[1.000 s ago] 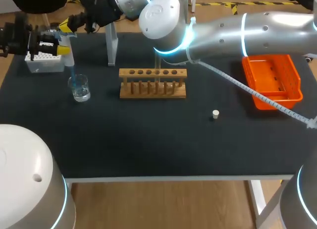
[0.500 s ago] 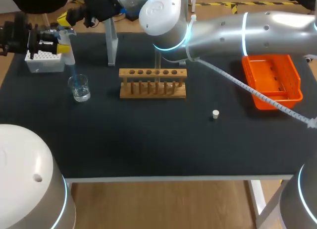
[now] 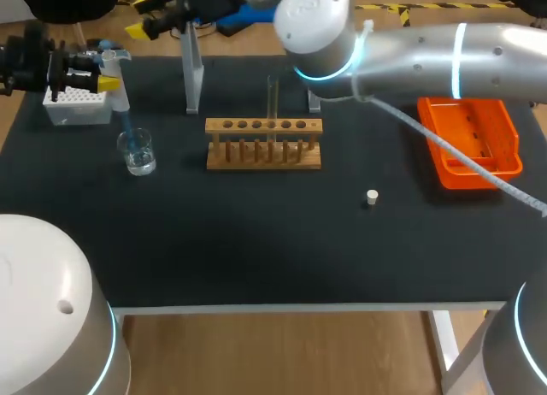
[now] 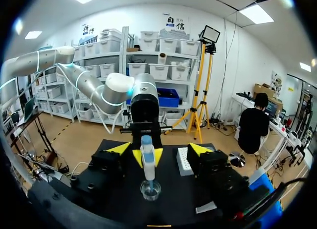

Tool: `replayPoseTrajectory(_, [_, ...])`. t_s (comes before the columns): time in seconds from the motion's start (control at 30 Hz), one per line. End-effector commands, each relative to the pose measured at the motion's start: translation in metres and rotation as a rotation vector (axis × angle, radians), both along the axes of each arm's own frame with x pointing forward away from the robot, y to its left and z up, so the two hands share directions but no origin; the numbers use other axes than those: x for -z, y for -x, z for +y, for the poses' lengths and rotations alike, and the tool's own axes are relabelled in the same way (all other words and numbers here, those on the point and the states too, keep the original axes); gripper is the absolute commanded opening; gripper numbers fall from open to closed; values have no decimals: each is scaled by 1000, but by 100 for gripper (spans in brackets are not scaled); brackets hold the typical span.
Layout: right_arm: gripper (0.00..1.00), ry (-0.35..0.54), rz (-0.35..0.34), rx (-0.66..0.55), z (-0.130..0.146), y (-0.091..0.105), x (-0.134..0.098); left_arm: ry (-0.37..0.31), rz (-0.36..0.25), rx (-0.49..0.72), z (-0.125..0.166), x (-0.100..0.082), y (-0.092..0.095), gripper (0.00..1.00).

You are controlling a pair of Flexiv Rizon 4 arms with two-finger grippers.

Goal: Invert the test tube, pick up the pipette, mount the tip to pipette, aspirate from beaker and dispense into the tube, eject the tip, return the pipette, and cap with the stopper.

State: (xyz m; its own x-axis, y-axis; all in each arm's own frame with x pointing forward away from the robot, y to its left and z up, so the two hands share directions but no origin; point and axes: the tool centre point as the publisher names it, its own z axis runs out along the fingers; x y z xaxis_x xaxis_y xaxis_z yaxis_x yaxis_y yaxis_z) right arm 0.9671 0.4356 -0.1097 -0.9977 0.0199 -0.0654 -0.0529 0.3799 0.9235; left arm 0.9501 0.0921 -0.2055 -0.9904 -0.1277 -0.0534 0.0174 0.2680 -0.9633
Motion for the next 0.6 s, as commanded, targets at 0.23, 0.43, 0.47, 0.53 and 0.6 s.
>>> replayPoseTrajectory(0.23, [100, 26, -33, -38, -113, -7, -11, -1, 1, 1, 0, -1, 0, 0])
replayPoseTrajectory(0.43, [100, 44, -60, -66, -161, -7, -10, -1, 1, 1, 0, -1, 0, 0])
replayPoseTrajectory(0.47, [100, 47, -64, -65, -169, -6, -8, -1, 1, 1, 0, -1, 0, 0])
replayPoseTrajectory(0.53, [100, 58, -76, -67, -182, -6, -5, -1, 1, 1, 0, -1, 0, 0])
replayPoseTrajectory(0.6, [100, 62, -83, -65, -194, -5, -2, -1, 1, 1, 0, -1, 0, 0])
